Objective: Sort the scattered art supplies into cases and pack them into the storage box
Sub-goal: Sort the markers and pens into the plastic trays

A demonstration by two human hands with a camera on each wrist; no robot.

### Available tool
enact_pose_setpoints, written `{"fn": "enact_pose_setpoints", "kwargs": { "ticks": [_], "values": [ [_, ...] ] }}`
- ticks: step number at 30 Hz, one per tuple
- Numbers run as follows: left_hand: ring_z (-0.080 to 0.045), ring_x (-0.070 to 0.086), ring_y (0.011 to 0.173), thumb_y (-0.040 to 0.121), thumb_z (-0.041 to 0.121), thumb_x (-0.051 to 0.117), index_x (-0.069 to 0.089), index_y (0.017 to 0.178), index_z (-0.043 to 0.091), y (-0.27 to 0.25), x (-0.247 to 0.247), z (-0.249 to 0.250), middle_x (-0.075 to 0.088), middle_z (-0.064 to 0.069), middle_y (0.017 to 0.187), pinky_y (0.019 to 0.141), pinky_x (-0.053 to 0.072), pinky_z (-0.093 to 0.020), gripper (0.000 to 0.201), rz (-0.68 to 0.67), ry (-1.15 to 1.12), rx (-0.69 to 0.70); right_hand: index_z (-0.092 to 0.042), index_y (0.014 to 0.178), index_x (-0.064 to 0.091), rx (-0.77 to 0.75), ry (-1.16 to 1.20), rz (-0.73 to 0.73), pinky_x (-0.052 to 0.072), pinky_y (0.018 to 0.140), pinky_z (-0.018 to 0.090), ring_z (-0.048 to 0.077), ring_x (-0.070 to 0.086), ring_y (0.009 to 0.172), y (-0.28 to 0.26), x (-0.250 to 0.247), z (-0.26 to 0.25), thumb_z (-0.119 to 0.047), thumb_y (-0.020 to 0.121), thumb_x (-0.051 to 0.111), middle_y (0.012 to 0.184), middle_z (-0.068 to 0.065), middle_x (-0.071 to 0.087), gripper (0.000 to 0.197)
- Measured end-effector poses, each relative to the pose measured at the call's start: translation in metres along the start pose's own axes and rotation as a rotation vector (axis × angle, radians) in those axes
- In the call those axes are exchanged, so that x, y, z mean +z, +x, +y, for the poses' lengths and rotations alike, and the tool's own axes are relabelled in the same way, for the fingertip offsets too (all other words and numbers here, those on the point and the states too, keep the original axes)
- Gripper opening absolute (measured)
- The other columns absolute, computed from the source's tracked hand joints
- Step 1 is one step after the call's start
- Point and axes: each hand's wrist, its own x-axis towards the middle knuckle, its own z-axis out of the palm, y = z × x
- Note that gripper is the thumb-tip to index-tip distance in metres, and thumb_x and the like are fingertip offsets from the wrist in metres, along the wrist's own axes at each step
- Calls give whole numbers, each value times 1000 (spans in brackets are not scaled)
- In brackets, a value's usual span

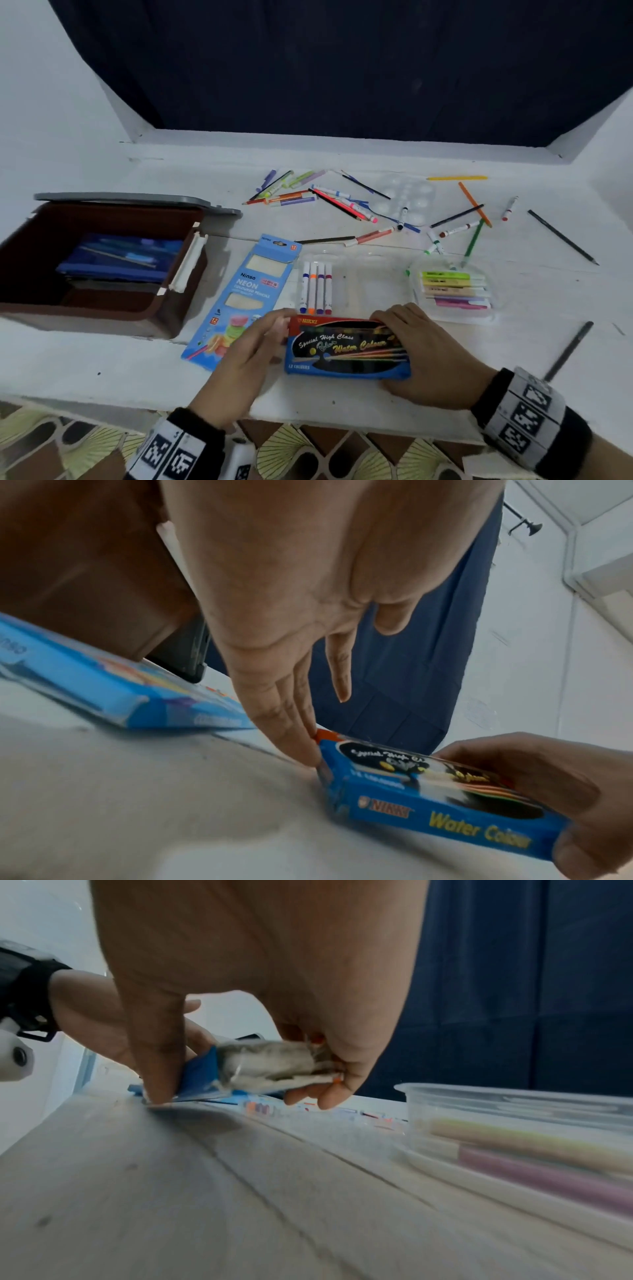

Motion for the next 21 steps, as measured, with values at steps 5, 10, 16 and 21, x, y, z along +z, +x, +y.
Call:
{"fn": "enact_pose_setpoints", "kwargs": {
  "ticks": [5,10,16,21],
  "values": [
    [-10,64,116,103,41,45,63,126,24,1,-28,33,68,5,122,93,52,-27,33,259,18,192,-27,140,44,-106,99,175,46,96,24,3,47,111,23,-25,-19,-56,71,74,123,-18,48,81],
    [-13,66,97,104,40,44,66,118,27,1,-63,47,70,2,113,78,52,-22,29,450,32,312,-29,142,43,-203,167,288,43,100,17,2,48,119,59,-34,-42,-60,71,74,130,-21,47,84],
    [-15,56,77,97,51,45,67,113,25,-8,-122,52,63,0,86,72,46,-29,37,577,80,396,-25,148,40,-310,159,287,30,106,6,-2,41,127,112,-32,-88,-68,76,67,138,-18,44,88],
    [-19,51,75,97,50,44,66,111,20,-6,-202,50,57,-8,83,67,44,-29,39,620,126,438,-30,142,48,-367,221,268,39,103,17,-2,44,121,167,-20,-160,-64,77,65,130,-24,45,75]
  ]
}}
